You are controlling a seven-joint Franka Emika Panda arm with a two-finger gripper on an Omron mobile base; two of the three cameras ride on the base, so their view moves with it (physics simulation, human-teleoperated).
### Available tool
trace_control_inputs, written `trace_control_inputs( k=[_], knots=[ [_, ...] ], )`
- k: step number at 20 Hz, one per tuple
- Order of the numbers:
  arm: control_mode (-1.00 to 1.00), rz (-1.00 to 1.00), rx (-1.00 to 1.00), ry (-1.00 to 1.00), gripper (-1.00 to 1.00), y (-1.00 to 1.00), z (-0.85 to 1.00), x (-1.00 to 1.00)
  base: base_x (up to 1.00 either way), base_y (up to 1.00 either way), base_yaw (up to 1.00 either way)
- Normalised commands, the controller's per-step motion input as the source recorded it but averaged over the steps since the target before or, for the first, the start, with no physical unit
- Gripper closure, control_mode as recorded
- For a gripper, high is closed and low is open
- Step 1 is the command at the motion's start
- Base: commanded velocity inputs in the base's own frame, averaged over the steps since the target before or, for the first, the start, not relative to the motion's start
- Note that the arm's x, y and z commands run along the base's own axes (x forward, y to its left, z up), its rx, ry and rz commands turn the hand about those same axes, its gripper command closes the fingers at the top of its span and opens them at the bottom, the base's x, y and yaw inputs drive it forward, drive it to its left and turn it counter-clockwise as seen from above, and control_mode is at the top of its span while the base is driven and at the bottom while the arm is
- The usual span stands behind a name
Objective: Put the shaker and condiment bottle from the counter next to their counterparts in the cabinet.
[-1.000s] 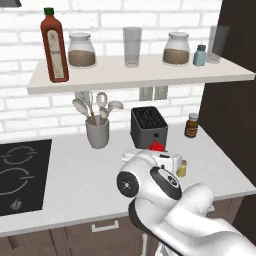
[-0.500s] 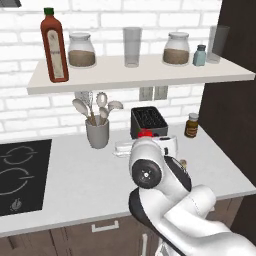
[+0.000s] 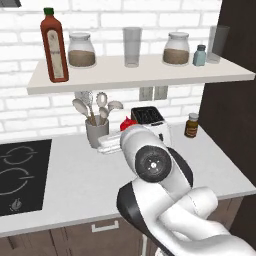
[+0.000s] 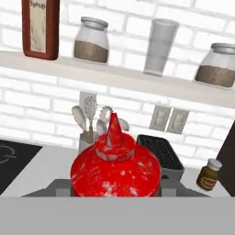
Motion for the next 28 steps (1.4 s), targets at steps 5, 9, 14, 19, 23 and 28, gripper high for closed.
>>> trace_control_inputs(
  k=[5,9,14,19,23,28],
  knots=[
    [-1.0,0.17,0.02,0.02,1.0,0.15,0.75,-0.15,0.0,0.0,0.0],
    [-1.0,0.33,0.07,0.0,1.0,-0.1,0.7,0.45,0.0,0.0,0.0],
    [-1.0,0.38,0.04,-0.07,1.0,-0.11,0.59,0.32,0.0,0.0,0.0],
    [-1.0,0.29,0.01,-0.13,1.0,-0.01,0.24,0.25,0.0,0.0,0.0],
    [-1.0,0.01,-0.01,-0.08,1.0,0.01,0.0,0.15,0.0,0.0,0.0],
    [-1.0,0.11,0.06,-0.03,1.0,0.0,0.36,0.01,0.0,0.0,0.0]
  ],
)
